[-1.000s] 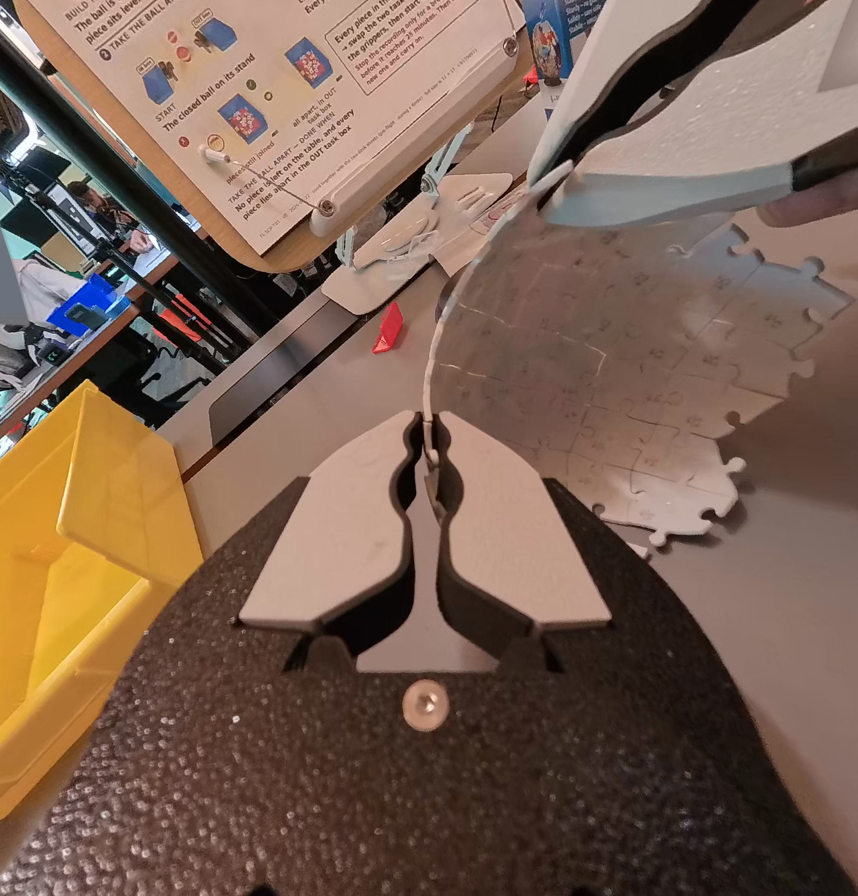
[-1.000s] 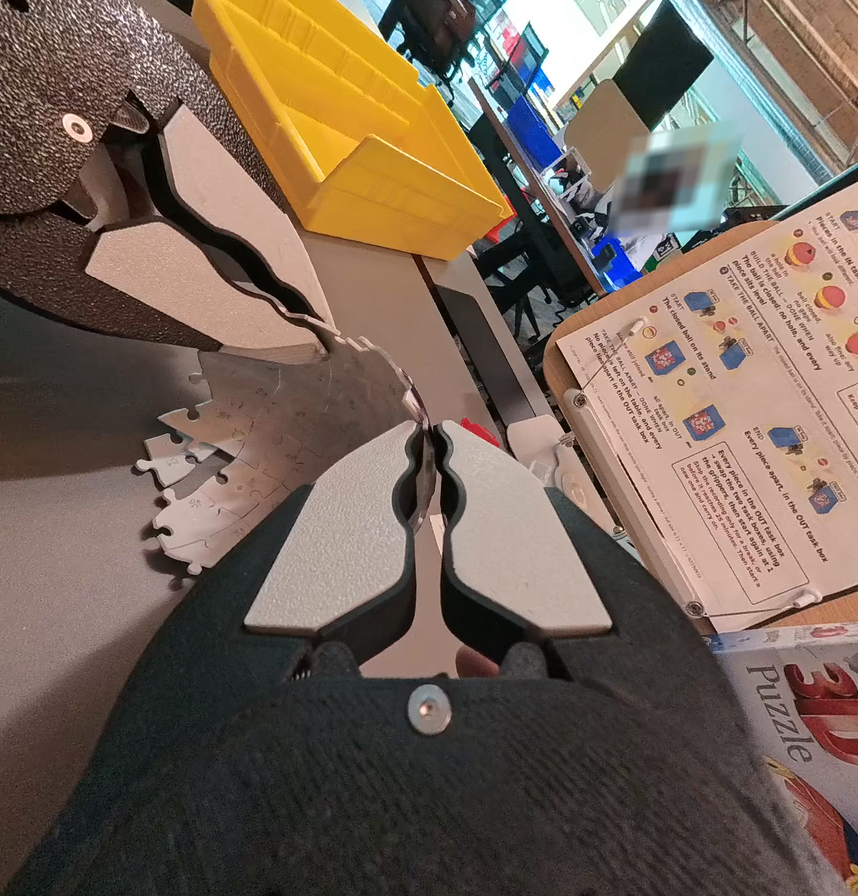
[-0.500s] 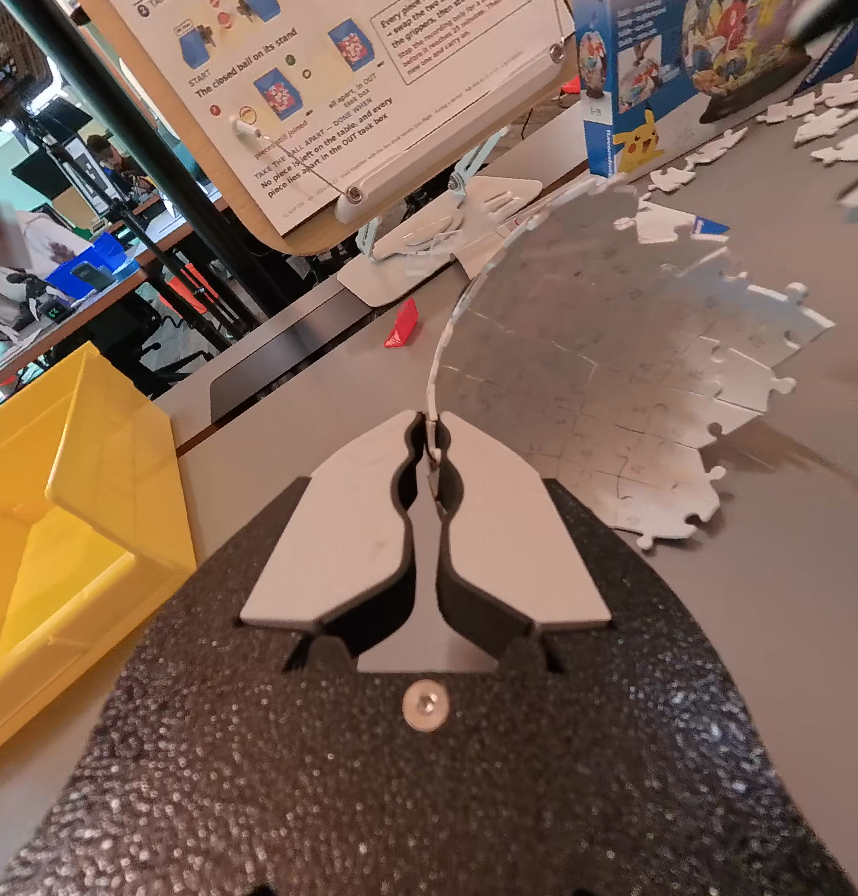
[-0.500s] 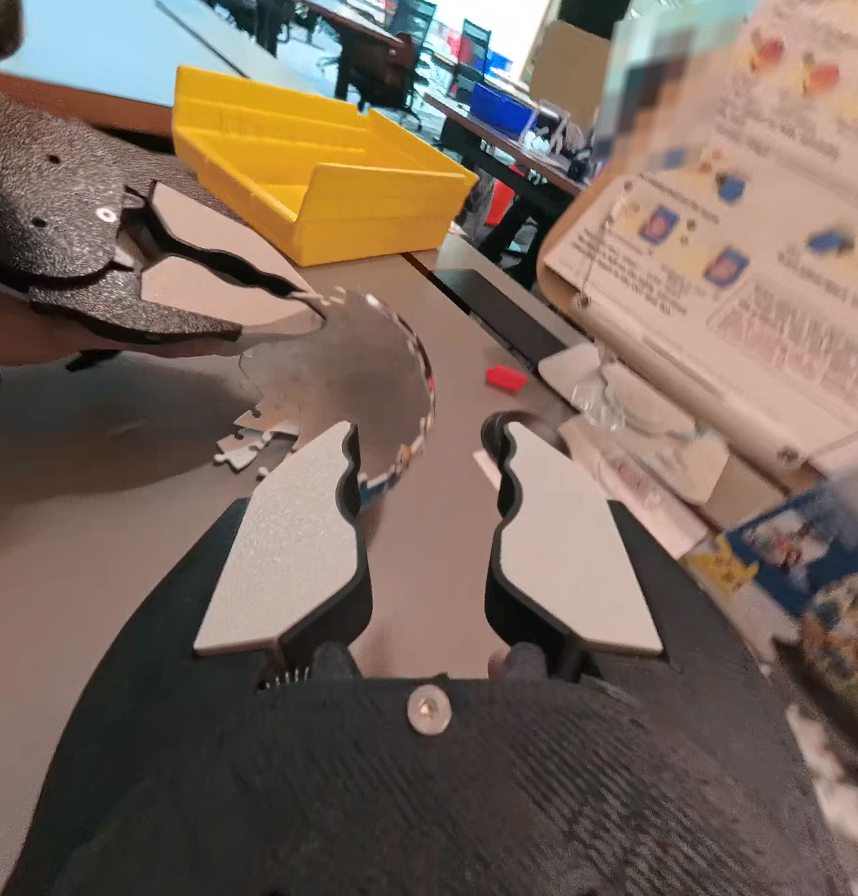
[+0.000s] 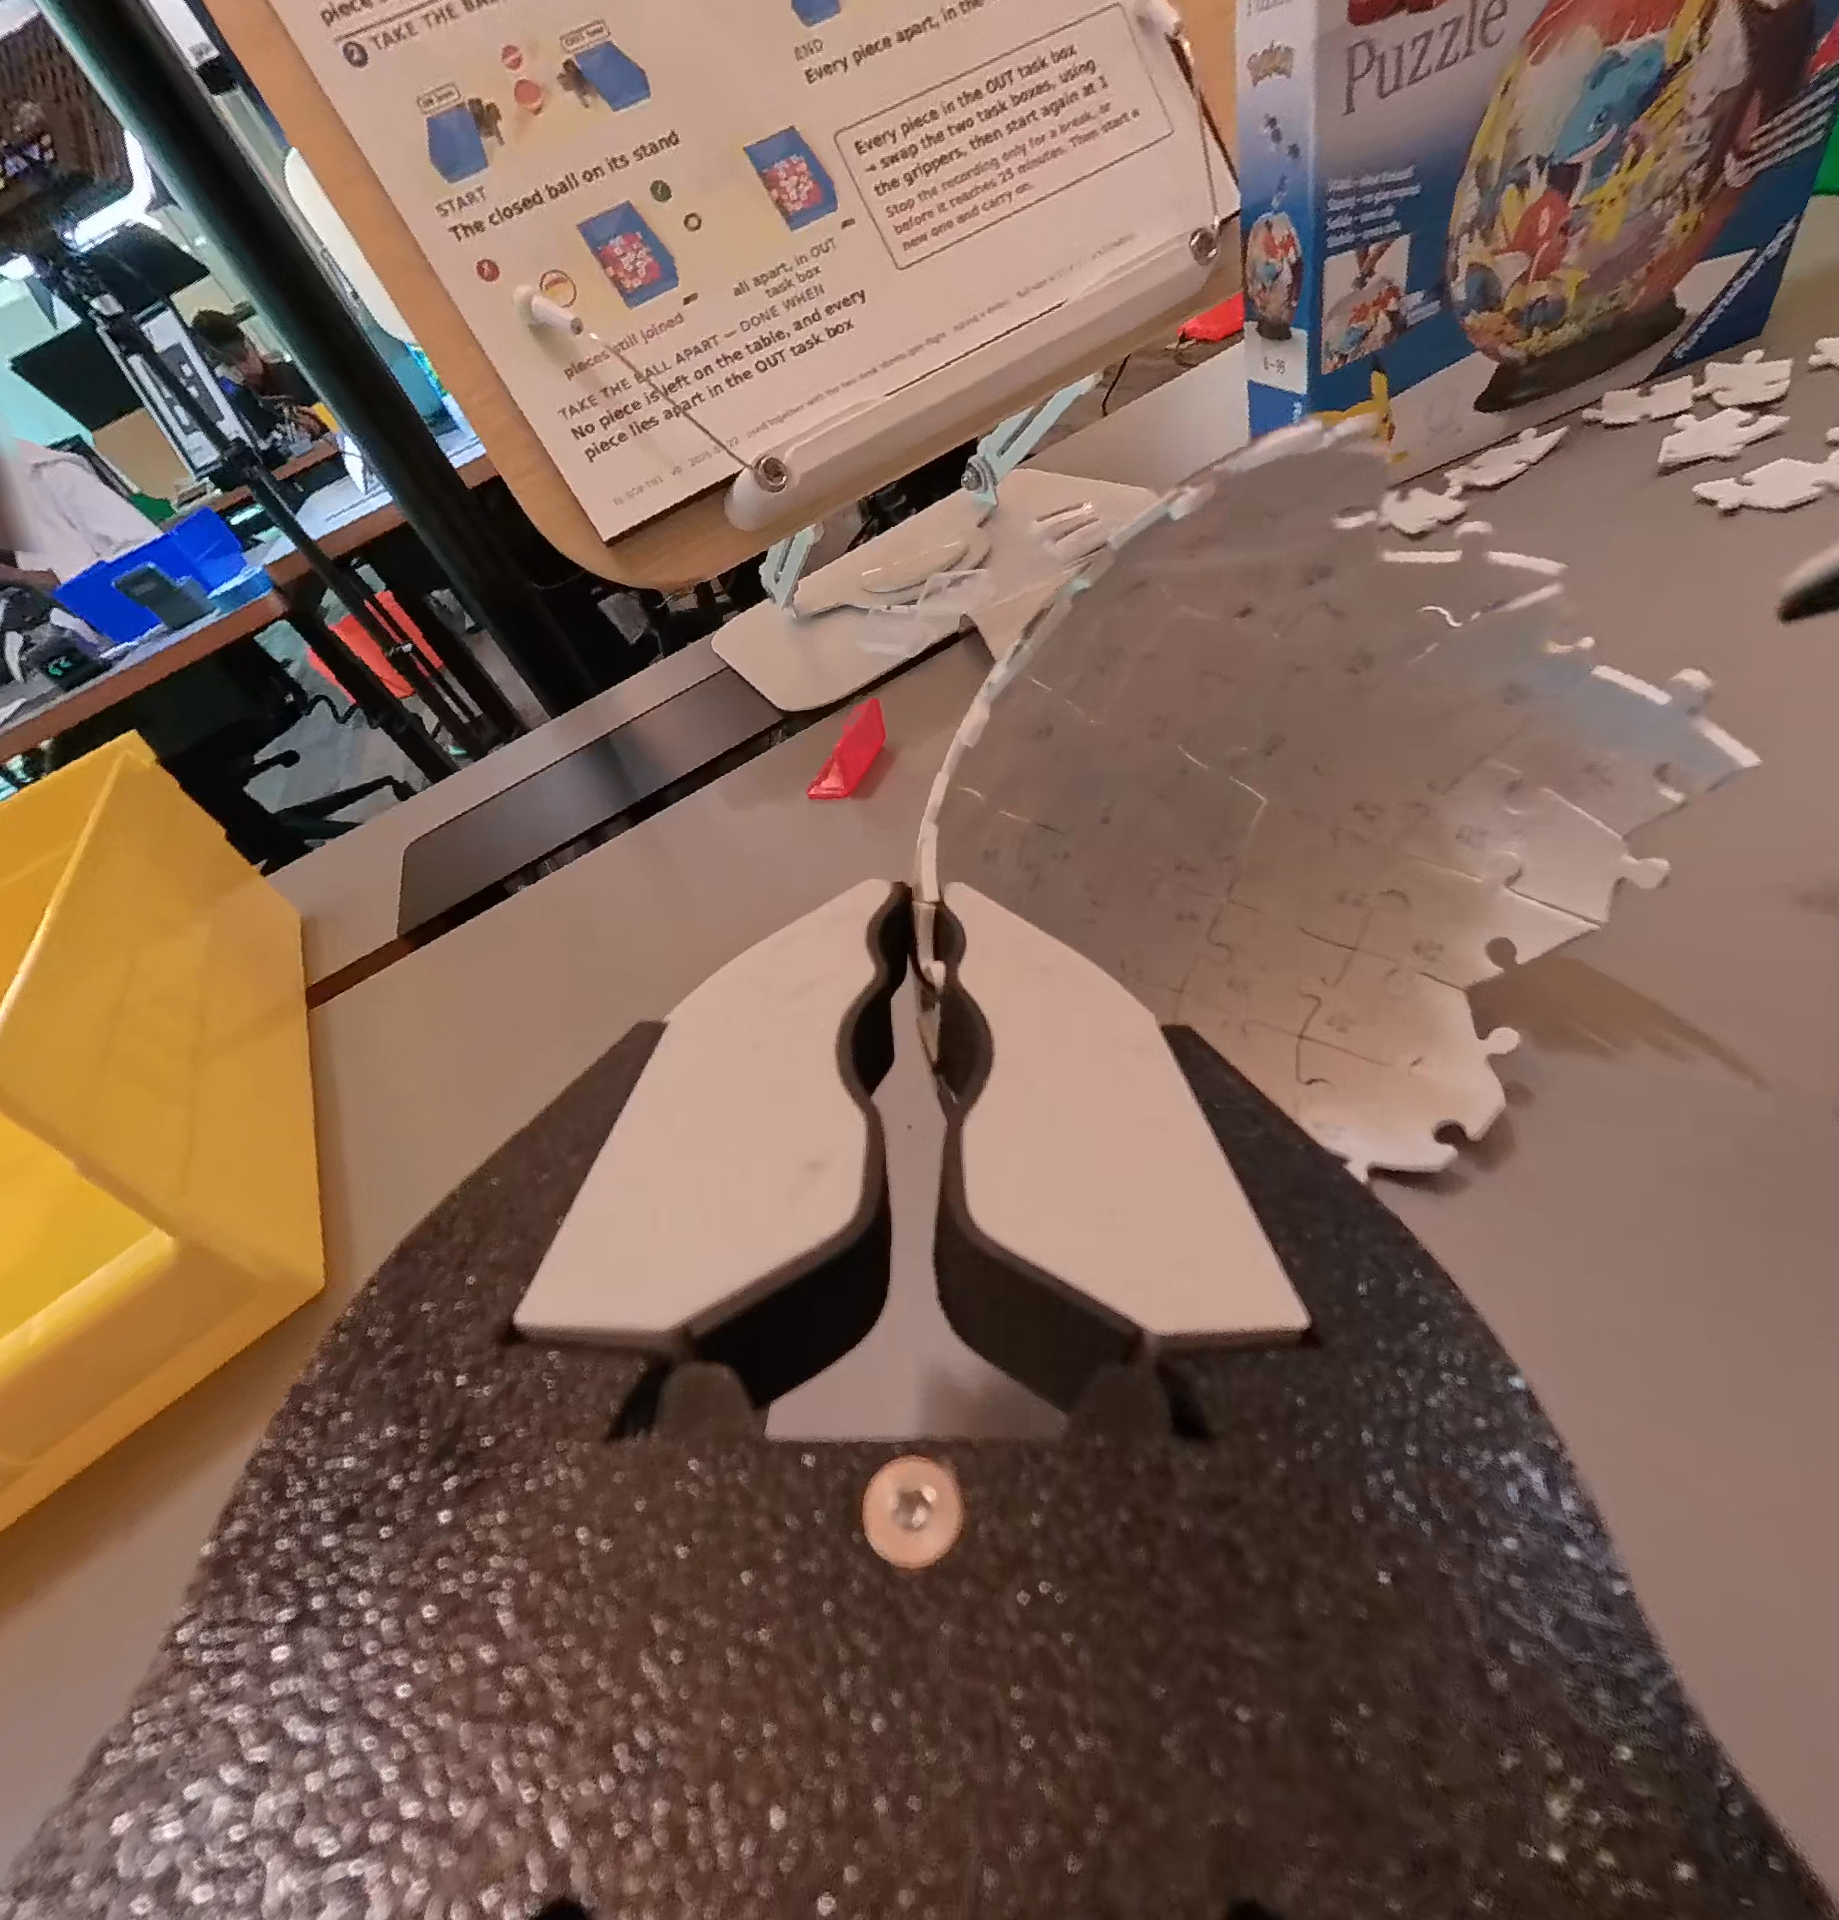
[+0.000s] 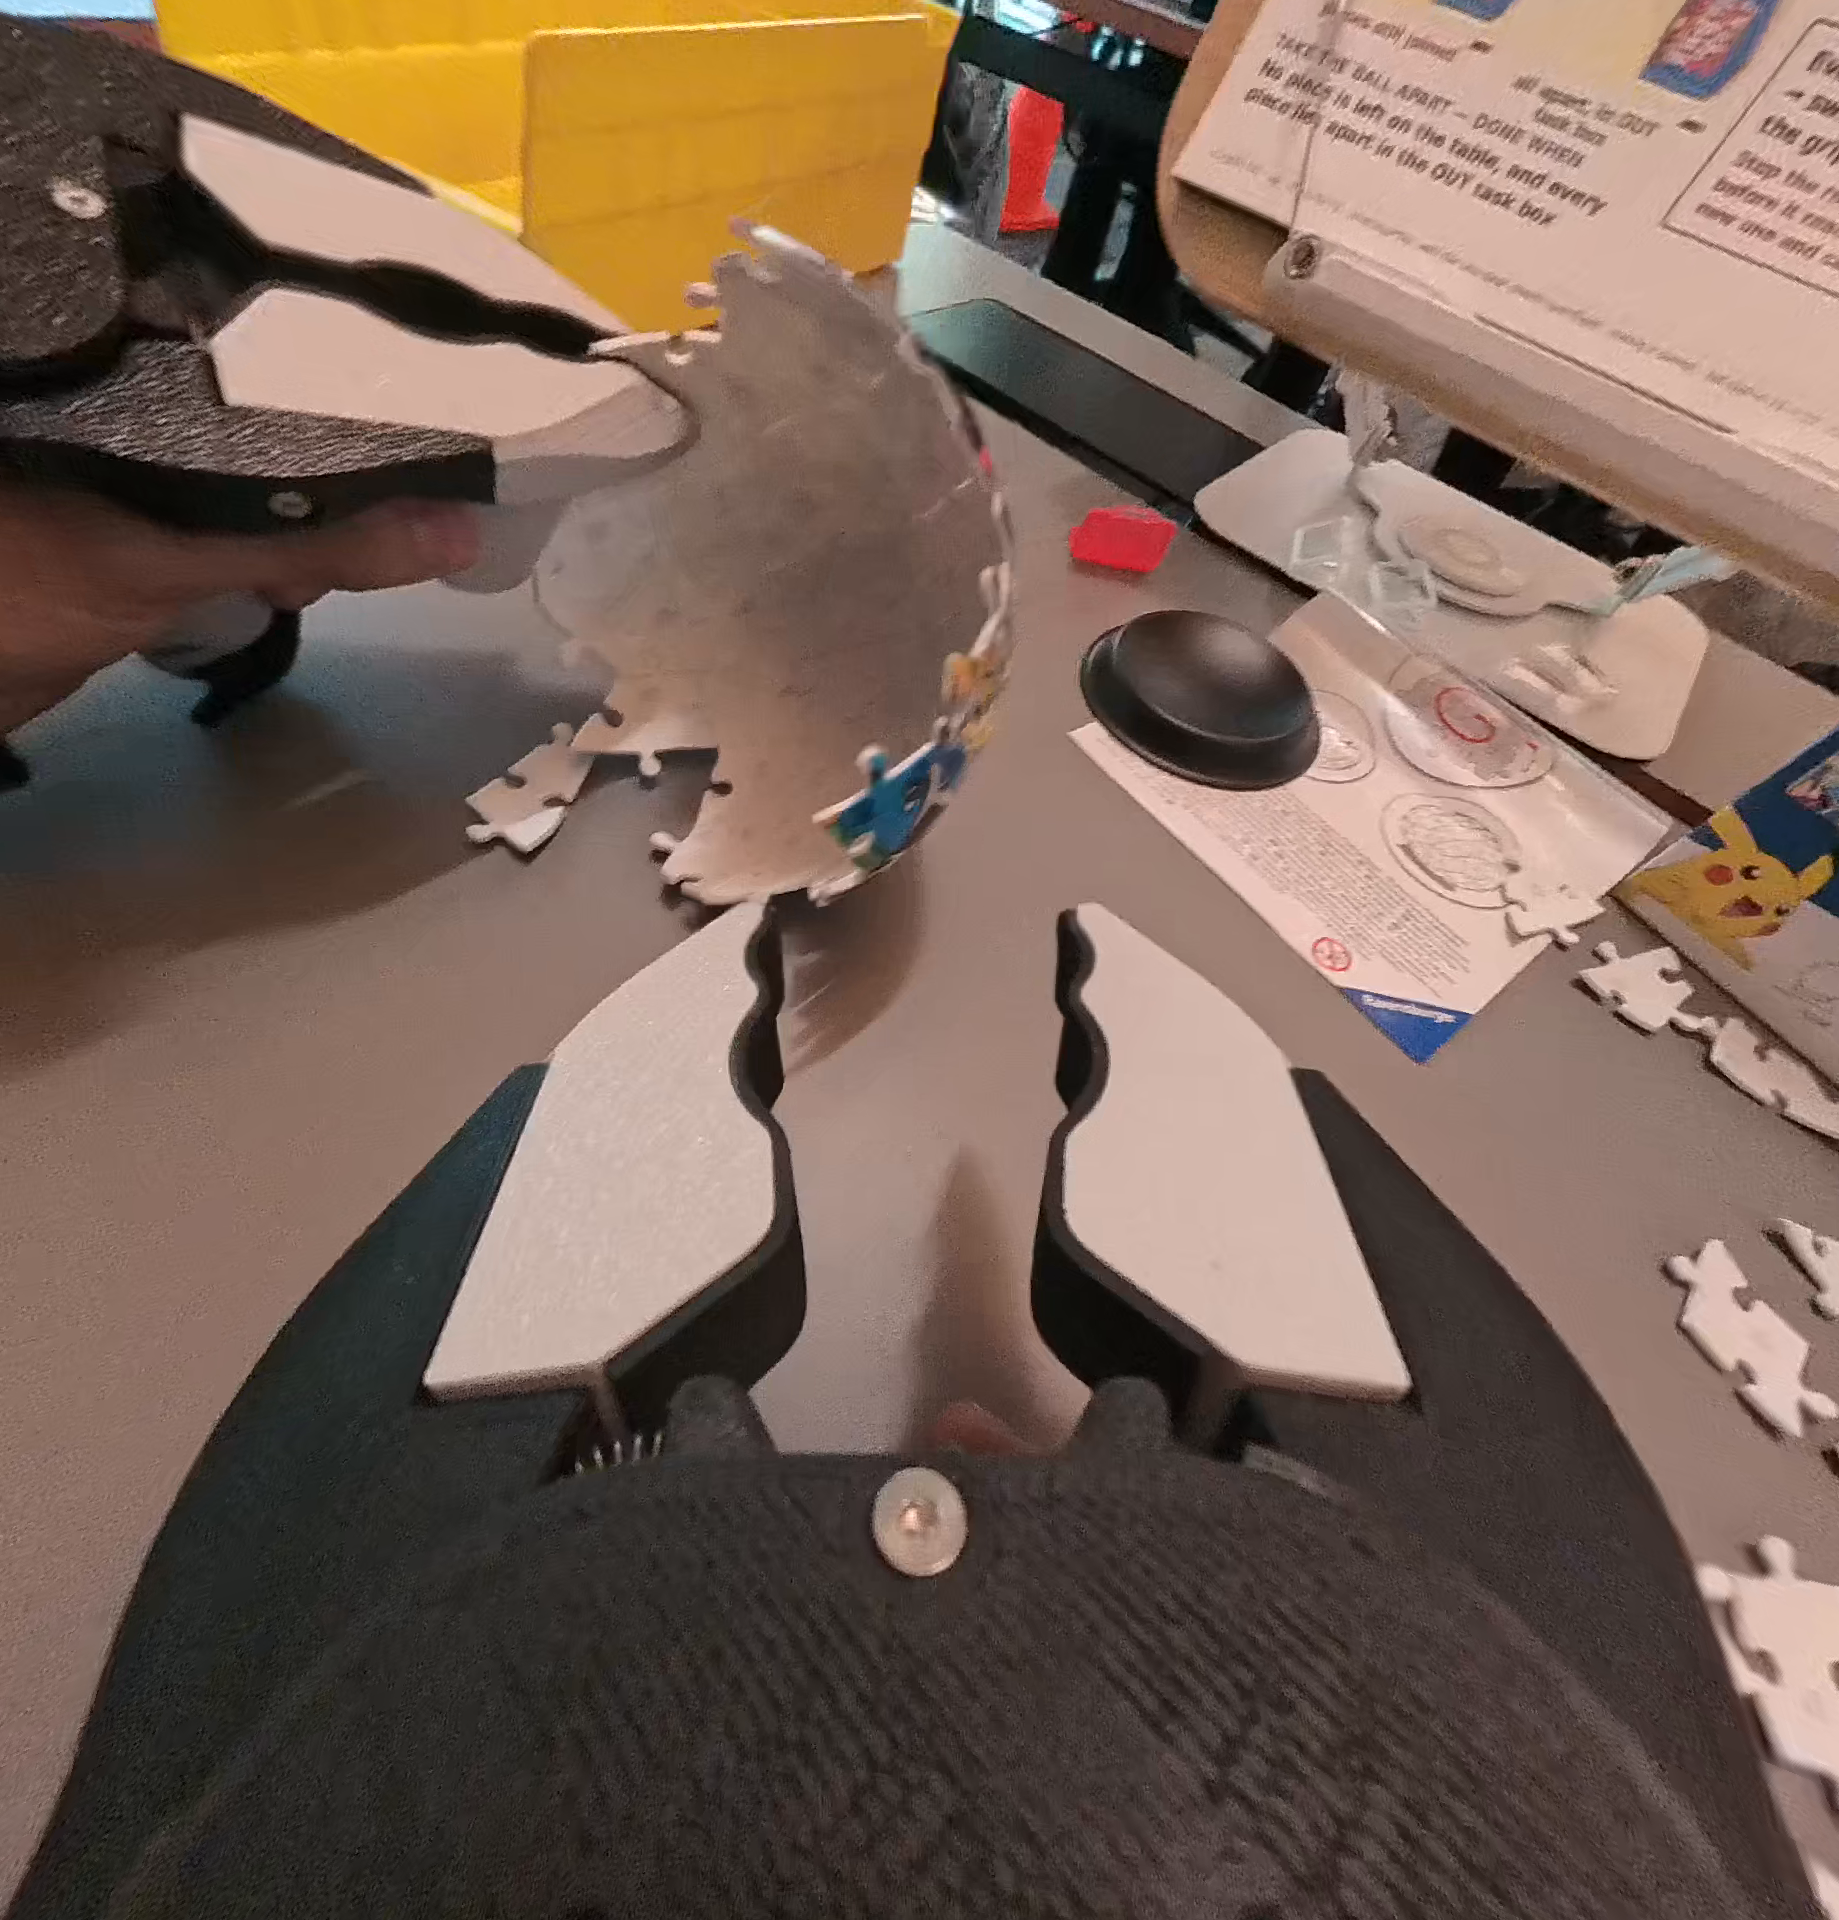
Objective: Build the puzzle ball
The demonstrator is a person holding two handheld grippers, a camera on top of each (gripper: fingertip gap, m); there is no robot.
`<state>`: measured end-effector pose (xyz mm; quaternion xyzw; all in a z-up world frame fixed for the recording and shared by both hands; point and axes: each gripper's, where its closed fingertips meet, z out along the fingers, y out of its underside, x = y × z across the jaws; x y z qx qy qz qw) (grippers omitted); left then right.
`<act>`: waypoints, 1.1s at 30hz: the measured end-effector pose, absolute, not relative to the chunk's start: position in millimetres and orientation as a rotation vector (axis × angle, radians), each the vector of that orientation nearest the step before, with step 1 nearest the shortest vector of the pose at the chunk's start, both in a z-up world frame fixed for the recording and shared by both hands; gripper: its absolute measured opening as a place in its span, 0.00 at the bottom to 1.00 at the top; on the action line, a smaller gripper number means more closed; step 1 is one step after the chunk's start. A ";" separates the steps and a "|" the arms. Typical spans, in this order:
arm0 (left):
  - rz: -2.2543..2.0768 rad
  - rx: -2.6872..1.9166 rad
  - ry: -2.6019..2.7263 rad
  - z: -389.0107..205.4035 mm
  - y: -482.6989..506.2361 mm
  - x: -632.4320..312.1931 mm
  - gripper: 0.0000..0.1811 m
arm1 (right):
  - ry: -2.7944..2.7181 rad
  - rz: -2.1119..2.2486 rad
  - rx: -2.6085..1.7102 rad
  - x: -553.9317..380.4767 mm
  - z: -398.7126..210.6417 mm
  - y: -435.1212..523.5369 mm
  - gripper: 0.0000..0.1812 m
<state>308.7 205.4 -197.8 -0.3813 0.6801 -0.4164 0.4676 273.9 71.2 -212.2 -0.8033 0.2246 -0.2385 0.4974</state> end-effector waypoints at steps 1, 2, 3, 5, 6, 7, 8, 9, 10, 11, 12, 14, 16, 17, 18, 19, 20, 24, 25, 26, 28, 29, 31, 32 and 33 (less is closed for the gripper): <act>-1.035 -0.930 1.668 -197.3 204.6 309.5 0.01 | 0.538 -0.580 -1.937 278.0 -210.3 71.9 0.28; -1.044 -0.925 1.665 -196.9 204.1 310.6 0.01 | 0.541 -0.584 -1.923 282.5 -208.3 72.7 0.27; -1.052 -0.919 1.663 -196.7 203.4 311.8 0.01 | 0.549 -0.589 -1.908 287.4 -205.6 73.2 0.27; -1.059 -0.905 1.659 -196.2 201.8 313.9 0.01 | 0.570 -0.611 -1.884 297.1 -198.6 73.1 0.26; -1.059 -0.899 1.654 -195.5 201.5 314.6 0.01 | 0.579 -0.618 -1.864 300.7 -193.7 73.5 0.25; -1.057 -0.899 1.647 -194.9 201.7 315.2 0.01 | 0.578 -0.615 -1.836 302.4 -187.8 75.5 0.26; -1.049 -0.908 1.639 -194.8 202.5 315.9 0.01 | 0.577 -0.604 -1.812 302.3 -183.1 78.7 0.26; -1.037 -0.921 1.631 -195.1 203.8 316.6 0.01 | 0.578 -0.587 -1.803 300.7 -181.4 82.4 0.26; -1.021 -0.940 1.621 -195.6 205.4 317.2 0.01 | 0.584 -0.571 -1.806 298.5 -183.1 86.7 0.27; -0.999 -0.970 1.609 -196.7 208.0 317.6 0.01 | 0.590 -0.564 -1.816 296.0 -187.1 91.0 0.29; -0.974 -1.009 1.599 -198.5 210.7 317.7 0.01 | 0.594 -0.572 -1.833 294.3 -191.9 93.7 0.29; -0.945 -1.061 1.571 -199.4 213.1 316.2 0.01 | 0.604 -0.632 -1.841 297.2 -195.9 94.3 0.29; -0.935 -1.048 1.549 -197.0 210.6 313.5 0.01 | 0.612 -0.654 -1.823 303.3 -193.4 94.5 0.25; -0.924 -1.027 1.546 -196.3 208.9 312.4 0.01 | 0.611 -0.646 -1.809 306.2 -190.2 95.8 0.24; -0.908 -1.009 1.545 -195.9 207.9 311.8 0.01 | 0.609 -0.653 -1.801 310.1 -187.2 96.2 0.23; -0.895 -1.003 1.545 -195.9 207.6 311.7 0.01 | 0.602 -0.674 -1.803 314.4 -185.1 96.1 0.22; -0.887 -1.005 1.546 -196.3 207.9 312.0 0.01 | 0.591 -0.698 -1.815 318.6 -184.0 96.1 0.22; -0.893 -1.024 1.546 -197.5 209.6 312.7 0.01 | 0.578 -0.707 -1.860 329.3 -187.4 98.8 0.21; -0.892 -1.021 1.545 -197.4 209.4 312.5 0.01 | 0.578 -0.706 -1.861 331.3 -187.0 99.0 0.19; -0.890 -1.017 1.545 -197.1 209.1 312.3 0.01 | 0.569 -0.703 -1.867 332.3 -187.0 99.7 0.16; -0.888 -1.010 1.544 -196.8 208.8 312.1 0.01 | 0.533 -0.677 -1.897 329.4 -189.0 103.6 0.11; -0.890 -1.009 1.543 -196.6 208.7 312.0 0.01 | 0.520 -0.679 -1.912 328.3 -190.1 104.3 0.10; -0.895 -1.010 1.543 -196.6 208.7 311.9 0.01 | 0.508 -0.702 -1.940 327.6 -192.2 103.5 0.09; -0.896 -1.010 1.544 -196.6 208.7 311.9 0.01 | 0.506 -0.710 -1.947 327.6 -192.8 103.3 0.09; -0.896 -1.009 1.543 -196.5 208.7 311.9 0.01 | 0.501 -0.713 -1.952 327.3 -193.3 103.6 0.09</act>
